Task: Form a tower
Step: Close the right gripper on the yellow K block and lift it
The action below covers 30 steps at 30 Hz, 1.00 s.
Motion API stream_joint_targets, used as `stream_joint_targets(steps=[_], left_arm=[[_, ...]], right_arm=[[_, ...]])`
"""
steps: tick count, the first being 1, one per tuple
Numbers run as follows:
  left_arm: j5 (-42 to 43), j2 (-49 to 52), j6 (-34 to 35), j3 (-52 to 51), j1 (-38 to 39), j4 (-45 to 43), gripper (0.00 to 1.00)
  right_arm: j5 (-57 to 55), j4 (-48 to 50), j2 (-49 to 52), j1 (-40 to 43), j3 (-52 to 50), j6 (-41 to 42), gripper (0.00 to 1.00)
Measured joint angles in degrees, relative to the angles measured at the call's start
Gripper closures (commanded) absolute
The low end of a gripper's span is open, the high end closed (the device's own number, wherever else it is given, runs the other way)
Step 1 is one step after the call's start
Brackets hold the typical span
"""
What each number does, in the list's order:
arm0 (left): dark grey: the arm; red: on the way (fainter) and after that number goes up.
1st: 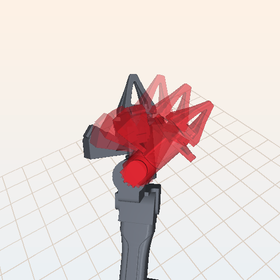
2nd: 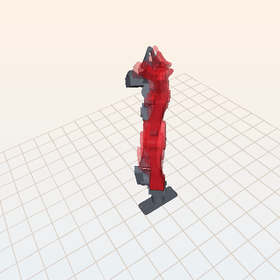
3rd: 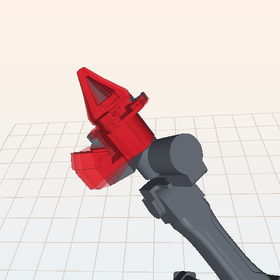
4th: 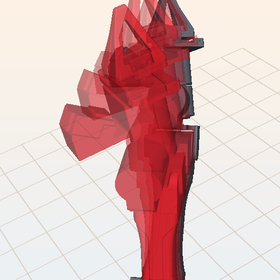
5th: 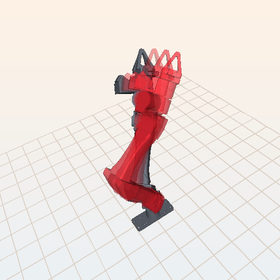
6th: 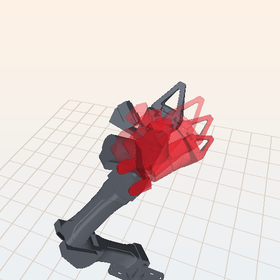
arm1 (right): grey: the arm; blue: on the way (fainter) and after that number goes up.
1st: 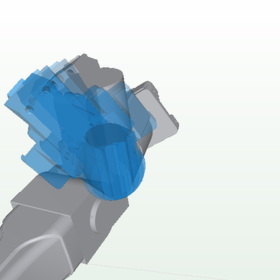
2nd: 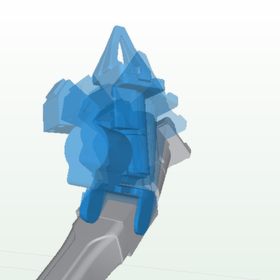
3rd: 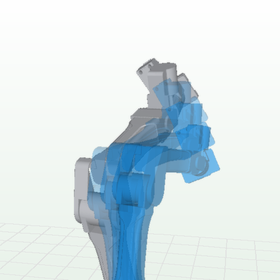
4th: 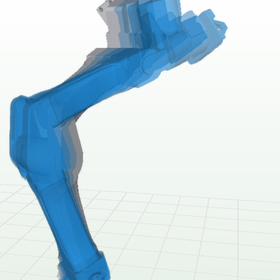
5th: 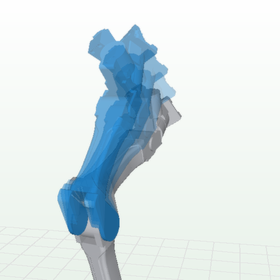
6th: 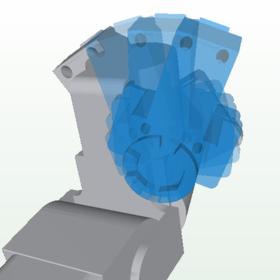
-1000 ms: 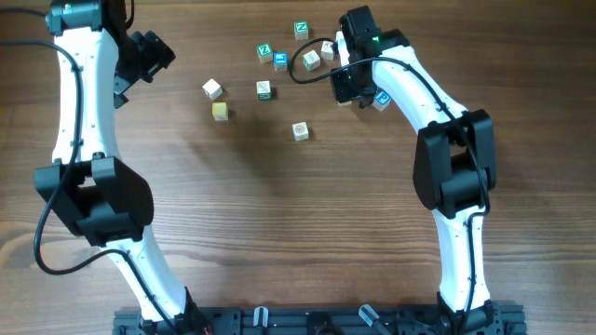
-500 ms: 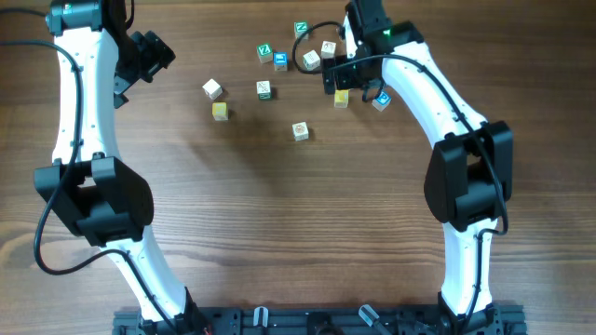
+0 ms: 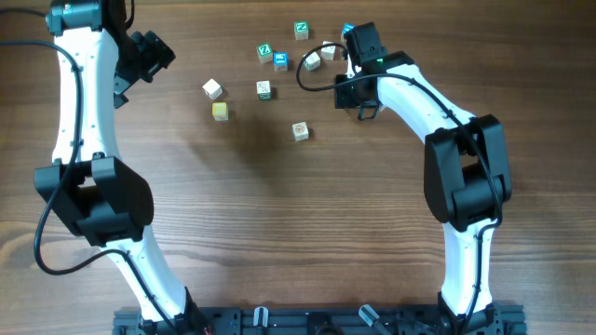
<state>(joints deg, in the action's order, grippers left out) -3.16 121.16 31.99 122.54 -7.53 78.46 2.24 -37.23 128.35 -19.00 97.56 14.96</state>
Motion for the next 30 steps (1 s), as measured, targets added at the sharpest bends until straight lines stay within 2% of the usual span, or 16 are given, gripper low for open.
stream_joint_targets(steps=[2, 5, 7, 15, 22, 25, 30], left_arm=[[0.00, 0.00, -0.02, 0.00, 0.00, 0.00, 0.00], [0.00, 0.00, 0.00, 0.00, 0.00, 0.00, 0.00], [0.00, 0.00, 0.00, 0.00, 0.00, 0.00, 0.00], [0.00, 0.00, 0.00, 0.00, 0.00, 0.00, 0.00], [0.00, 0.00, 0.00, 0.00, 0.00, 0.02, 0.00], [0.00, 0.00, -0.02, 0.00, 0.00, 0.00, 0.00], [0.00, 0.00, 0.00, 0.00, 0.00, 0.00, 0.00]], right_arm=[[-0.46, 0.55, 0.00, 0.00, 0.00, 0.00, 0.51], [-0.85, 2.62, 0.00, 0.00, -0.04, 0.02, 0.66], [-0.90, 2.80, 0.00, 0.00, -0.04, 0.15, 0.69], [-1.05, -0.63, -1.79, 0.00, -0.02, -2.64, 0.75], [0.96, -7.56, -16.41, -0.87, -0.02, -6.27, 0.75], [1.79, -10.40, -17.00, -2.29, 0.00, -6.34, 0.79], [0.00, -8.90, -16.87, -2.45, 0.00, -6.49, 0.79]])
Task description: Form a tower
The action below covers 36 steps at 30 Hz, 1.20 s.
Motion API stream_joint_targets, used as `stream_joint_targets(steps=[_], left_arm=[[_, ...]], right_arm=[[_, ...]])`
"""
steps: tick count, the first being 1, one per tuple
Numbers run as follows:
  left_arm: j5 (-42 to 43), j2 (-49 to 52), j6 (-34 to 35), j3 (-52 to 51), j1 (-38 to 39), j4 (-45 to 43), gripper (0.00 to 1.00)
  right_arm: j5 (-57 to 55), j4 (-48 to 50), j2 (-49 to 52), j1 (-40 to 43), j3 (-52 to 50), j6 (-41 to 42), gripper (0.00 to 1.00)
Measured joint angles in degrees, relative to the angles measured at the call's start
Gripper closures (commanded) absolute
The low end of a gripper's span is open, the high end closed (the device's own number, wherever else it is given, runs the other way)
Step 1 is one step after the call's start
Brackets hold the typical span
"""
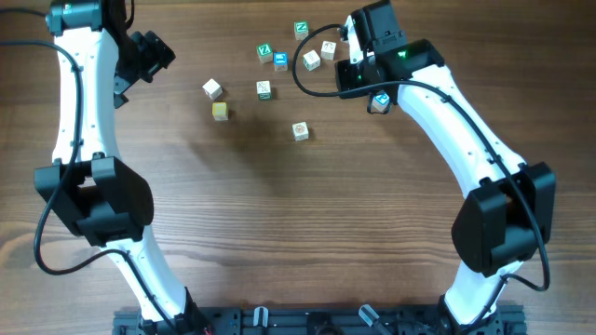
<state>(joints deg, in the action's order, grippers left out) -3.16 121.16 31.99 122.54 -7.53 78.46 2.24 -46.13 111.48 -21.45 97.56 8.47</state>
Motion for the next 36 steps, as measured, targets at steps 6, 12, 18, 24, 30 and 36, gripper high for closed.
stream_joint_targets(steps=[6, 12, 18, 24, 30, 36], left_arm=[[0.00, 0.00, 0.00, 0.00, 0.00, 0.00, 0.00], [0.00, 0.00, -0.02, 0.00, 0.00, -0.02, 0.00], [0.00, 0.00, -0.02, 0.00, 0.00, 0.02, 0.00], [0.00, 0.00, 0.00, 0.00, 0.00, 0.00, 0.00], [0.00, 0.00, 0.00, 0.00, 0.00, 0.00, 0.00], [0.00, 0.00, 0.00, 0.00, 0.00, 0.00, 0.00]], right_arm=[[-0.87, 0.72, 3.93, 0.00, 0.00, 0.02, 0.79], [-1.05, 3.98, 8.22, 0.00, 0.00, 0.48, 0.79], [0.39, 3.23, 12.20, 0.00, -0.02, 3.06, 0.82], [9.44, -8.15, 12.22, 0.00, -0.02, 5.84, 0.81], [16.76, -16.13, 12.22, -3.89, -0.04, 7.63, 0.83], [14.25, -17.03, 12.17, -13.86, -0.04, 16.44, 0.85]])
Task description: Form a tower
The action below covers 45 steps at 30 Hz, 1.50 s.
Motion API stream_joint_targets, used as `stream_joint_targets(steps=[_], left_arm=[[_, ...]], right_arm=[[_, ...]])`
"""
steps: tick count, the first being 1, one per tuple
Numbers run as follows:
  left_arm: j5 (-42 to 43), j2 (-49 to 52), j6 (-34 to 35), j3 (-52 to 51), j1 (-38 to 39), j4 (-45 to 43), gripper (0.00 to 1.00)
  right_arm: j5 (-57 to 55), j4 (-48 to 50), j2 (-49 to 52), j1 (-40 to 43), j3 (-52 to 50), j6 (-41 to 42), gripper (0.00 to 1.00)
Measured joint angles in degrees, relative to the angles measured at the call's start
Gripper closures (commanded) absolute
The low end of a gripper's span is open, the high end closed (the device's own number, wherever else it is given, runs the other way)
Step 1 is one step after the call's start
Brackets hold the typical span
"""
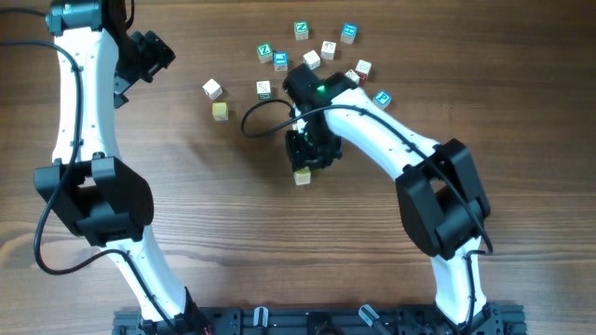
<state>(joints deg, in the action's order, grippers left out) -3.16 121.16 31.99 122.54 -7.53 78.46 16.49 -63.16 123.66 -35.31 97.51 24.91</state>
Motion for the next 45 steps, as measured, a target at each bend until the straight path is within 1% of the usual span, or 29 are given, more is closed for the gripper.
stream_joint_targets(steps=[1, 6, 8, 9, 18, 20, 22, 24, 25, 26, 27, 28, 30, 33, 34, 35, 36, 40, 41, 45], left_arm=[[0.00, 0.00, 0.00, 0.00, 0.00, 0.00, 0.00], [0.00, 0.00, -0.02, 0.00, 0.00, 0.00, 0.00], [0.00, 0.00, 0.00, 0.00, 0.00, 0.00, 0.00], [0.00, 0.00, -0.02, 0.00, 0.00, 0.00, 0.00], [0.00, 0.00, 0.00, 0.00, 0.00, 0.00, 0.00], [0.00, 0.00, -0.02, 0.00, 0.00, 0.00, 0.00], [0.00, 0.00, -0.02, 0.00, 0.00, 0.00, 0.00], [0.00, 0.00, 0.00, 0.00, 0.00, 0.00, 0.00], [0.00, 0.00, 0.00, 0.00, 0.00, 0.00, 0.00], [0.00, 0.00, -0.02, 0.00, 0.00, 0.00, 0.00], [0.00, 0.00, 0.00, 0.00, 0.00, 0.00, 0.00], [0.00, 0.00, 0.00, 0.00, 0.00, 0.00, 0.00], [0.00, 0.00, 0.00, 0.00, 0.00, 0.00, 0.00], [0.00, 0.00, 0.00, 0.00, 0.00, 0.00, 0.00], [0.00, 0.00, 0.00, 0.00, 0.00, 0.00, 0.00], [0.00, 0.00, 0.00, 0.00, 0.00, 0.00, 0.00], [0.00, 0.00, -0.02, 0.00, 0.00, 0.00, 0.00], [0.00, 0.00, -0.02, 0.00, 0.00, 0.00, 0.00], [0.00, 0.00, 0.00, 0.00, 0.00, 0.00, 0.00], [0.00, 0.00, 0.00, 0.00, 0.00, 0.00, 0.00]], right_arm=[[-2.14, 0.48, 0.00, -0.76, 0.00, 2.43, 0.85], [-11.67, 4.07, 0.00, -4.48, 0.00, 9.57, 0.84], [-13.53, 4.72, 0.00, -5.31, 0.00, 11.08, 0.83], [-15.19, 5.05, 0.00, -5.84, 0.00, 11.87, 0.81], [-16.79, 7.50, 0.00, -5.86, -1.64, 13.11, 0.72], [-16.81, 8.41, 0.00, -5.86, -2.97, 13.27, 0.72], [-16.79, 9.70, -0.24, -5.86, -3.43, 13.46, 0.64], [-16.76, 10.10, -0.24, -5.86, -3.56, 13.53, 0.60], [-16.72, 10.08, -0.24, -5.86, -3.76, 13.66, 0.56], [-16.68, 9.42, -0.24, -5.86, -4.07, 13.77, 0.49], [-16.61, 9.18, -0.24, -5.86, -4.07, 13.81, 0.48], [-16.55, 9.03, -0.24, -5.86, -4.07, 13.90, 0.48], [-16.52, 8.20, -0.24, -5.86, -4.07, 13.88, 0.61], [-15.41, 7.93, -0.24, -5.86, -4.07, 13.88, 0.66], [-15.10, 7.93, -0.24, -5.86, -4.07, 13.90, 0.65], [-14.99, 7.93, -0.24, -5.86, -4.07, 13.88, 0.61], [-14.93, 7.93, -0.24, -5.86, -4.07, 13.90, 0.59], [-14.58, 8.37, -0.24, -5.86, -4.07, 13.90, 0.59], [-14.58, 8.37, -0.24, -5.86, -4.07, 13.90, 0.55], [-14.58, 9.35, -0.24, -5.86, -4.07, 13.88, 0.52]])
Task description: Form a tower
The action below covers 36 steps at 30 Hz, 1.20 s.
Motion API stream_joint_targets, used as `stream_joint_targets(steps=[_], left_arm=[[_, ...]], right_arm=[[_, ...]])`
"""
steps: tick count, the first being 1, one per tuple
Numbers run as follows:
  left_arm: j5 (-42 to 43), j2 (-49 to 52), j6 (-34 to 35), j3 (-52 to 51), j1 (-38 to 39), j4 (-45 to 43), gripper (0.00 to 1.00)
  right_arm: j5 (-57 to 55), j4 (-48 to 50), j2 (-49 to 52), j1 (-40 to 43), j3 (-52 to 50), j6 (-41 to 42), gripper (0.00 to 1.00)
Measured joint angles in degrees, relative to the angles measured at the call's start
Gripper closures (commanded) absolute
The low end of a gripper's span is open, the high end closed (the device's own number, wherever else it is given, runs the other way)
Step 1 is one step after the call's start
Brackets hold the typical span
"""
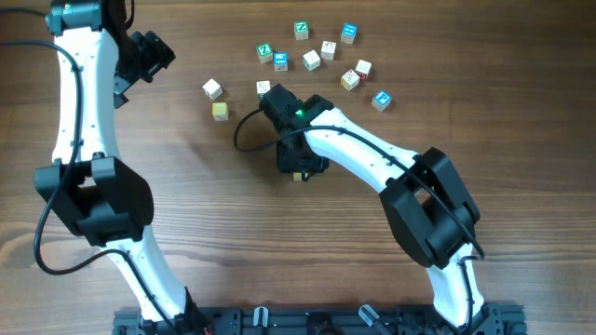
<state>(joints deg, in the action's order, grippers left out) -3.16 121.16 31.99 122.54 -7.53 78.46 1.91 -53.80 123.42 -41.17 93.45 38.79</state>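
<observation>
Several small lettered cubes lie at the back of the wooden table. Among them are a green cube (264, 51), a blue cube (280, 61) and a white cube (311, 60). My right gripper (298, 167) points down near the table's middle. A tan cube (301, 175) peeks out right under its tip. The fingers are hidden by the wrist, so their grip cannot be seen. My left gripper (151, 51) hangs open at the far left, away from every cube.
More cubes sit around: a white cube (212, 88) and a yellow cube (220, 111) to the left, and a blue cube (381, 99) to the right. The right forearm (354, 149) crosses the table and hides the spot behind the gripper.
My right gripper has shifted slightly left and its elbow has swung in. The tan cube still shows under its tip at nearly the same place. The left arm is unchanged.
My right gripper was first among the cubes at the back right, with a tan cube lying alone near the middle. It was then by the blue cube on the right. After that it stood at the table's middle with a tan cube under its tip, and it stays there.
</observation>
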Motion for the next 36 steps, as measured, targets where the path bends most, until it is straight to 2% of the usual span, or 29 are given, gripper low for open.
stream_joint_targets(steps=[3, 5, 8, 10, 11, 13, 15, 19, 30, 33, 35, 36], left_arm=[[0.00, 0.00, -0.02, 0.00, 0.00, -0.02, 0.00], [0.02, 0.00, 0.00, 0.00, 0.00, 0.00, 0.00], [0.00, 0.00, 0.00, 0.00, 0.00, -0.02, 0.00], [0.00, 0.00, 0.00, 0.00, 0.00, 0.00, 0.00], [0.00, 0.00, -0.02, 0.00, 0.00, -0.02, 0.00], [0.00, 0.00, 0.00, 0.00, 0.00, 0.00, 0.00], [0.00, 0.00, 0.00, 0.00, 0.00, 0.00, 0.00], [0.00, 0.00, 0.00, 0.00, 0.00, 0.00, 0.00], [0.00, 0.00, -0.02, 0.00, 0.00, 0.00, 0.00], [0.00, 0.00, 0.00, 0.00, 0.00, 0.00, 0.00], [0.00, 0.00, 0.00, 0.00, 0.00, 0.00, 0.00], [0.00, 0.00, 0.00, 0.00, 0.00, 0.00, 0.00]], right_arm=[[-0.26, 3.45, 0.00, 0.31, 0.11, -3.04, 0.45], [-0.24, 1.99, 0.02, 1.42, 2.71, -5.84, 0.41], [-0.50, 2.03, 0.00, 4.13, 8.00, -8.76, 0.40], [-0.37, 0.70, 0.00, 5.16, 8.31, -10.86, 0.32], [1.05, -1.42, 0.00, 5.33, 8.33, -12.20, 0.32], [2.56, -5.01, 0.00, 4.04, 8.04, -14.60, 0.31], [3.54, -4.39, 0.00, 1.38, 6.80, -15.98, 0.29], [1.81, -3.17, 0.00, -2.43, 2.45, -16.94, 0.25], [-1.16, 1.11, -0.63, -1.90, -0.59, -17.27, 0.22], [-3.13, 0.68, -0.63, -1.90, -0.59, -17.29, 0.12], [-3.78, 0.09, -0.63, -1.90, -0.59, -17.46, 0.14], [-3.93, 0.09, -0.63, -1.90, -0.59, -17.46, 0.20]])
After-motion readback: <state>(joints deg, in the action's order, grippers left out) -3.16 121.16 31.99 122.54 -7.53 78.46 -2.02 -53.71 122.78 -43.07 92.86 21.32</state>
